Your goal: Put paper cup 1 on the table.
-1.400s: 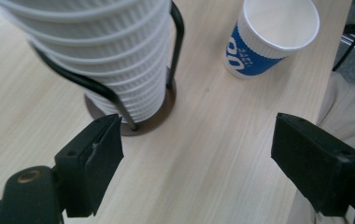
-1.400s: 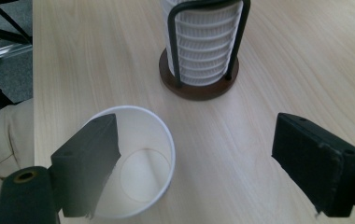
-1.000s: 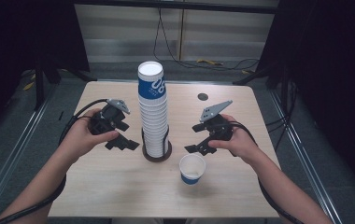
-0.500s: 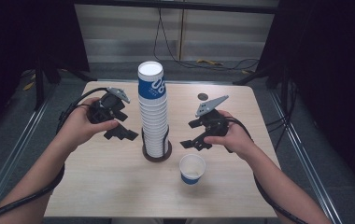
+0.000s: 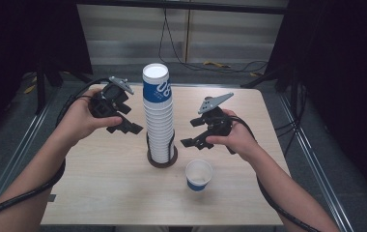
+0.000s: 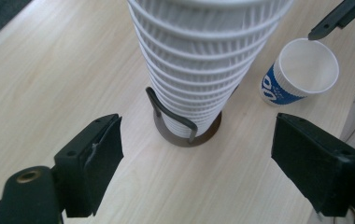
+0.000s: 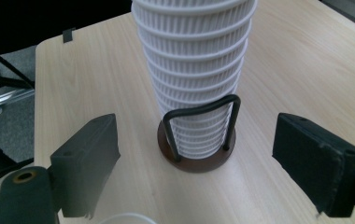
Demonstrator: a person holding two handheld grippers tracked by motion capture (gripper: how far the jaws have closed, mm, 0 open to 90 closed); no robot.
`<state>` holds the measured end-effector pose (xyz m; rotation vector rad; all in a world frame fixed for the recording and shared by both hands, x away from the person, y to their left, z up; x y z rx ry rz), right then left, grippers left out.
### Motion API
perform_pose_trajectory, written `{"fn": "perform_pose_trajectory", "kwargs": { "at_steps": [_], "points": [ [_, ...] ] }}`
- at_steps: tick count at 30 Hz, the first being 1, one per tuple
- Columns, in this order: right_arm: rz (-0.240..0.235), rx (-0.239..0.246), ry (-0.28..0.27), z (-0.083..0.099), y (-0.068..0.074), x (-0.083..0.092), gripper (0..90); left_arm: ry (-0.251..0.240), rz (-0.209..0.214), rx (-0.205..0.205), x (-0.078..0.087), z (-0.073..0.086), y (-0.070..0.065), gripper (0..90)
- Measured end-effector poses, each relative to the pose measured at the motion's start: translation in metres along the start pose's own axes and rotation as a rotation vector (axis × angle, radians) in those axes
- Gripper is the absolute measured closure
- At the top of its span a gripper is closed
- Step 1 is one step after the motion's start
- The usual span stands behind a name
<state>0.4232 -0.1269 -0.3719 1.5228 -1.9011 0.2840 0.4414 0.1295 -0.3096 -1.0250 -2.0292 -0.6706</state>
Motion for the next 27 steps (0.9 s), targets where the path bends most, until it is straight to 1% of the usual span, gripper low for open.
{"fn": "perform_pose_trajectory", "kwargs": {
  "at_steps": [1,2,4,7,8,10,11,12,14,15,16,17,18,20,21,23,24,25,27],
  "points": [
    [0.001,-0.003,-0.002,-0.001,0.0,0.0,13.8,-0.004,-0.001,-0.009,0.002,-0.002,0.001,16.4],
    [-0.001,-0.007,-0.009,-0.003,0.0,-0.001,13.8,-0.011,0.001,0.001,0.003,-0.004,0.002,16.4],
    [0.0,-0.007,-0.011,-0.006,-0.001,-0.003,13.8,-0.021,-0.004,-0.001,0.006,-0.009,0.004,16.4],
    [0.003,0.007,-0.011,-0.012,0.0,-0.005,13.8,-0.04,-0.005,0.002,0.012,-0.018,0.007,16.4],
    [0.005,0.011,-0.009,-0.014,0.0,-0.006,13.8,-0.043,-0.006,-0.006,0.014,-0.021,0.008,16.4],
    [0.006,0.017,-0.008,-0.017,0.001,-0.007,13.8,-0.062,-0.002,-0.003,0.016,-0.025,0.008,16.3],
    [0.006,0.02,-0.012,-0.019,0.001,-0.008,13.8,-0.061,-0.001,-0.016,0.017,-0.026,0.008,16.3],
    [0.007,0.022,-0.011,-0.02,0.001,-0.008,13.8,-0.067,-0.003,-0.006,0.016,-0.028,0.008,16.3],
    [0.012,0.029,-0.015,-0.023,0.001,-0.009,13.8,-0.075,-0.007,-0.008,0.016,-0.031,0.008,16.3],
    [0.012,0.024,-0.018,-0.024,0.001,-0.009,13.8,-0.077,0.003,-0.014,0.017,-0.033,0.009,16.3],
    [0.008,0.019,-0.022,-0.025,0.001,-0.01,13.8,-0.083,0.009,-0.006,0.017,-0.034,0.009,16.3],
    [0.011,0.021,-0.025,-0.026,0.0,-0.01,13.8,-0.083,0.011,-0.013,0.018,-0.036,0.009,16.3],
    [0.012,0.021,-0.025,-0.026,0.0,-0.01,13.8,-0.087,0.009,-0.004,0.018,-0.037,0.009,16.3],
    [0.01,0.02,-0.026,-0.029,0.0,-0.011,13.8,-0.086,0.007,-0.011,0.019,-0.041,0.01,16.3],
    [0.012,0.023,-0.027,-0.03,0.0,-0.011,13.8,-0.095,0.008,-0.005,0.019,-0.043,0.01,16.3],
    [0.01,0.025,-0.04,-0.033,0.001,-0.012,13.8,-0.096,0.01,-0.007,0.019,-0.045,0.009,16.2],
    [0.012,0.028,-0.047,-0.035,0.001,-0.012,13.8,-0.107,0.009,-0.009,0.02,-0.049,0.009,16.2],
    [0.008,0.028,-0.053,-0.038,0.001,-0.012,13.8,-0.107,0.014,-0.018,0.02,-0.05,0.009,16.2],
    [0.013,0.039,-0.055,-0.042,0.001,-0.013,13.8,-0.115,0.012,-0.017,0.019,-0.054,0.008,16.2]
  ]
}}
Point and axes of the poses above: each handheld gripper's, and its own axes: x roughly backward along the jaws, z roughly out of its underside, y roughly to its left, the point moved 4 cm from there along -x, roughly forward along the jaws, and after that the axes turned 12 degrees about -z, right-handed, at the moved point
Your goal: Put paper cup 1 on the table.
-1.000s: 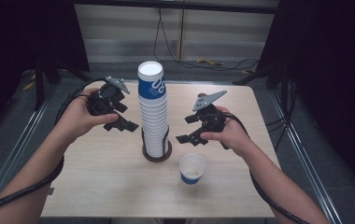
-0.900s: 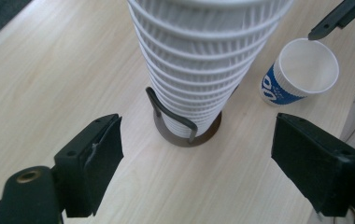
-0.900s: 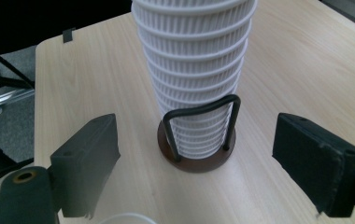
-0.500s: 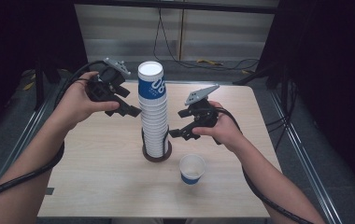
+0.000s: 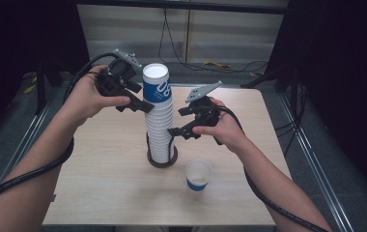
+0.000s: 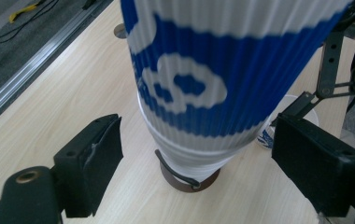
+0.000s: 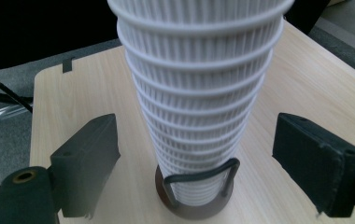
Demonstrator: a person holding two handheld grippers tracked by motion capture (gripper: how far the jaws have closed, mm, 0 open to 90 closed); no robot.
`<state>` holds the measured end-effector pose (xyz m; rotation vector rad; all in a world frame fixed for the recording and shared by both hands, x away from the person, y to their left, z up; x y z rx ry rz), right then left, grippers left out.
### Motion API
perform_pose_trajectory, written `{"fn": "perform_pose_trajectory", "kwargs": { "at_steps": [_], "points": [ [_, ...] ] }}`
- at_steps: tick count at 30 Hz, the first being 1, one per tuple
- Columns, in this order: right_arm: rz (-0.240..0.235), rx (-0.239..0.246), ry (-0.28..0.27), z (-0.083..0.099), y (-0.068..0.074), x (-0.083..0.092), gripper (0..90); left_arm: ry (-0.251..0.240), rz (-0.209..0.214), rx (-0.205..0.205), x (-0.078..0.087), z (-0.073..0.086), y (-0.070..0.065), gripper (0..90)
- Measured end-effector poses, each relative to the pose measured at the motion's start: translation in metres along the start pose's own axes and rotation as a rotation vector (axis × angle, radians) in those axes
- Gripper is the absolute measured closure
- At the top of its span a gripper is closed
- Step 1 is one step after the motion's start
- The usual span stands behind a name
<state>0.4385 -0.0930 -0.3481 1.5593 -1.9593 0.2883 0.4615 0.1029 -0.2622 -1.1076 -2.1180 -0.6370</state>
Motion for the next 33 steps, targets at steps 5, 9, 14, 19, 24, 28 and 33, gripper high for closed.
{"fn": "perform_pose_trajectory", "kwargs": {
  "at_steps": [5,9,14,19,24,28,33],
  "points": [
    [-0.003,0.004,-0.026,-0.012,0.002,-0.002,13.7,-0.007,0.014,-0.017,-0.007,-0.007,-0.004,15.9],
    [0.001,0.012,-0.032,-0.017,0.003,-0.001,13.7,-0.02,0.013,-0.014,-0.013,-0.011,-0.006,16.2],
    [0.005,0.01,-0.035,-0.018,0.002,0.001,13.7,-0.028,0.023,-0.016,-0.018,-0.013,-0.007,14.2],
    [0.009,0.007,-0.048,-0.018,0.002,0.001,13.7,-0.036,0.026,-0.008,-0.016,-0.013,-0.006,15.8],
    [0.007,0.004,-0.066,-0.021,0.003,-0.001,13.7,-0.033,0.027,-0.011,-0.013,-0.013,-0.006,17.9],
    [0.01,0.002,-0.081,-0.025,0.004,-0.001,13.7,-0.033,0.023,-0.009,-0.013,-0.014,-0.007,17.9],
    [0.012,-0.002,-0.099,-0.03,0.005,-0.003,13.7,-0.029,0.02,-0.016,-0.012,-0.015,-0.009,18.1]
  ]
}}
Point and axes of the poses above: each handheld gripper's, and its own axes: x roughly backward along the jaws, z roughly out of its underside, y roughly to its left, the point moved 4 cm from there along -x, roughly forward along the jaws, and after that the axes turned 12 degrees about -z, right-handed, at the moved point
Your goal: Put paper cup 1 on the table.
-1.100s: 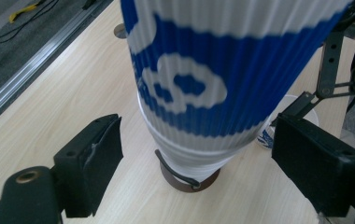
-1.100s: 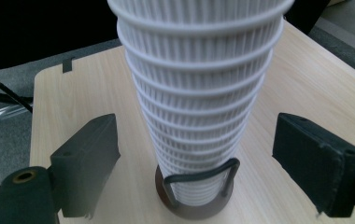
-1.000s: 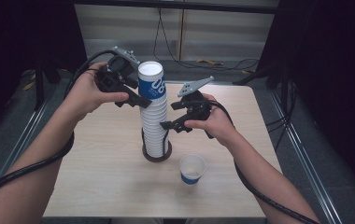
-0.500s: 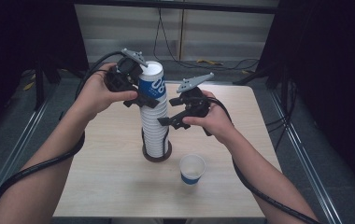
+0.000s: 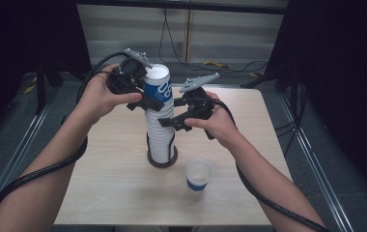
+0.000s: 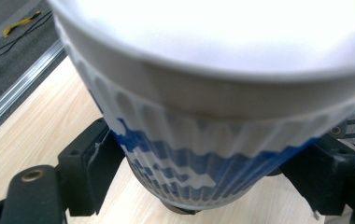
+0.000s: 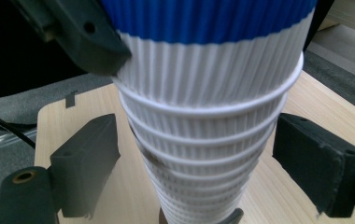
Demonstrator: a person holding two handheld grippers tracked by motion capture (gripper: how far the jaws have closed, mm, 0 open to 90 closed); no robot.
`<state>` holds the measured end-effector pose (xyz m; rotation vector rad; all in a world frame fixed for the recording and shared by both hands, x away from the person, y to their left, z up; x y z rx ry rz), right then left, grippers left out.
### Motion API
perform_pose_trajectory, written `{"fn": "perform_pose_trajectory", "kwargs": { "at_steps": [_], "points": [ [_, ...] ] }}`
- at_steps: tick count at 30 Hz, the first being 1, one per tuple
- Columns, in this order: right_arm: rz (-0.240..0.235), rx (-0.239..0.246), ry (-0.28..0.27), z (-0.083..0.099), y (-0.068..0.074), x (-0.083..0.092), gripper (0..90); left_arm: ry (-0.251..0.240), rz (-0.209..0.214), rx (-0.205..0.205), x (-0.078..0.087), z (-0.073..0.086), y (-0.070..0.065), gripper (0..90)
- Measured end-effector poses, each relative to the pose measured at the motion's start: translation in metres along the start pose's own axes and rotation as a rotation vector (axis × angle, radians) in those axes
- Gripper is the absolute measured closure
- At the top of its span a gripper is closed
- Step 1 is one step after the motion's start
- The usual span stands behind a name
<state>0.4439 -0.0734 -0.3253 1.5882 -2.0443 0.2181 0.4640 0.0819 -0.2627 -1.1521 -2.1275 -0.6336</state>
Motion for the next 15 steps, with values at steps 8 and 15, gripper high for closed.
{"fn": "perform_pose_trajectory", "kwargs": {
  "at_steps": [8,15],
  "points": [
    [0.002,-0.032,-0.033,-0.0035,-0.0018,-0.0039,13.1,0.007,-0.001,-0.003,0.0001,-0.0009,-0.0007,18.2],
    [0.008,-0.047,-0.025,-0.0041,-0.0022,-0.0055,13.0,0.01,-0.004,0.0,0.0002,-0.001,-0.0002,18.2]
  ]
}}
Point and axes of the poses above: each handheld gripper's, and its own axes: x roughly backward along the jaws, z roughly out of its underside, y roughly to its left, the point moved 4 cm from there along -x, roughly forward along the jaws, and after that the axes turned 12 degrees about -z, right-handed, at the moved point
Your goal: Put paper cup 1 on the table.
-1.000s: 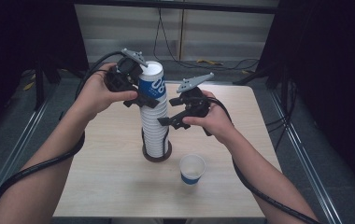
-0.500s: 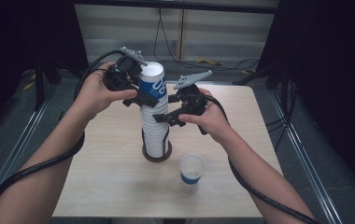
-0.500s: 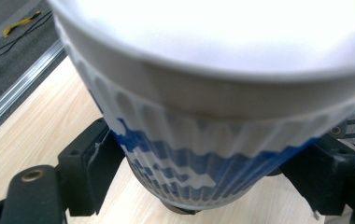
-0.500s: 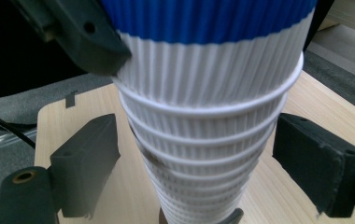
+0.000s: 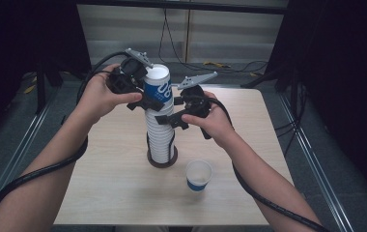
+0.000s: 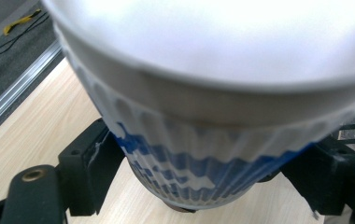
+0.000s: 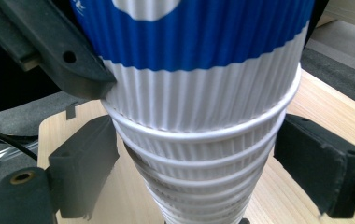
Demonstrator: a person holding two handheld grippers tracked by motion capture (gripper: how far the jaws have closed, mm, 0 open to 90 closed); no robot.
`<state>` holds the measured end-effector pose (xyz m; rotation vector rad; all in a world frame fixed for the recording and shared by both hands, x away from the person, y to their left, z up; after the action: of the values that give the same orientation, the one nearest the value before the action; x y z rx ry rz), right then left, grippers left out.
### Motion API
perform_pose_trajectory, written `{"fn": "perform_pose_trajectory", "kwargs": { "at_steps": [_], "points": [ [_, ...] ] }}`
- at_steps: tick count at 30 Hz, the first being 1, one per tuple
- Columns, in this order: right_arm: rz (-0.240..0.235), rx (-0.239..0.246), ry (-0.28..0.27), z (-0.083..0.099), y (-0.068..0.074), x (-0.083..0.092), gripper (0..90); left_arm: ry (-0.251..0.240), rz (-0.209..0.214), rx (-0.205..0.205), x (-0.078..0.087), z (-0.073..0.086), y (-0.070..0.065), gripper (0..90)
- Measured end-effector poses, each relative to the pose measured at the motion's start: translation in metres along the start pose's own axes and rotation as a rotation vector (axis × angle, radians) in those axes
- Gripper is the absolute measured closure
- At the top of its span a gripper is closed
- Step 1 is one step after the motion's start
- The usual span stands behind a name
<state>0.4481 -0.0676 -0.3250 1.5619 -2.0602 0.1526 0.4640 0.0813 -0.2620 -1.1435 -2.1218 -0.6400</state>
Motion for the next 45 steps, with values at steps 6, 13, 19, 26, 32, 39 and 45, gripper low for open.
{"fn": "perform_pose_trajectory", "kwargs": {
  "at_steps": [6,13,19,26,32,39,45],
  "points": [
    [0.014,0.001,0.001,0.0012,-0.0003,-0.0019,14.9,0.005,-0.007,0.008,0.0002,-0.0006,0.0,18.4],
    [0.017,-0.003,0.004,0.0021,-0.0005,-0.0012,15.6,0.004,-0.012,0.014,0.0005,-0.0003,-0.0001,18.4],
    [0.018,-0.002,0.005,0.002,-0.0003,-0.0015,15.8,0.006,-0.013,0.017,0.001,-0.0004,0.0002,18.6],
    [0.022,0.004,0.013,0.0025,0.0002,-0.0008,15.9,0.015,-0.016,0.013,0.0011,-0.002,-0.0007,18.5],
    [0.025,0.003,0.017,0.0031,0.0003,-0.0011,16.2,0.02,-0.021,0.009,0.0015,-0.0025,-0.0005,18.6],
    [0.036,0.034,0.046,0.0062,0.0009,-0.0014,18.4,0.012,-0.028,0.012,0.0034,-0.003,0.001,19.0],
    [0.027,0.05,0.054,0.0068,0.0009,-0.0014,18.9,0.015,-0.031,0.013,0.0046,-0.0041,0.0,19.3]
  ]
}}
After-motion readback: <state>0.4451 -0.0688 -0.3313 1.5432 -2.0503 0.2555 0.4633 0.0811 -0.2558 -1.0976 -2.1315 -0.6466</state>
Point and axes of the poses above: each handheld gripper's, and its own axes: x roughly backward along the jaws, z roughly out of its underside, y roughly to its left, the point moved 4 cm from there along -x, roughly forward along the jaws, and after that the axes turned 12 degrees about -z, right-handed, at the moved point
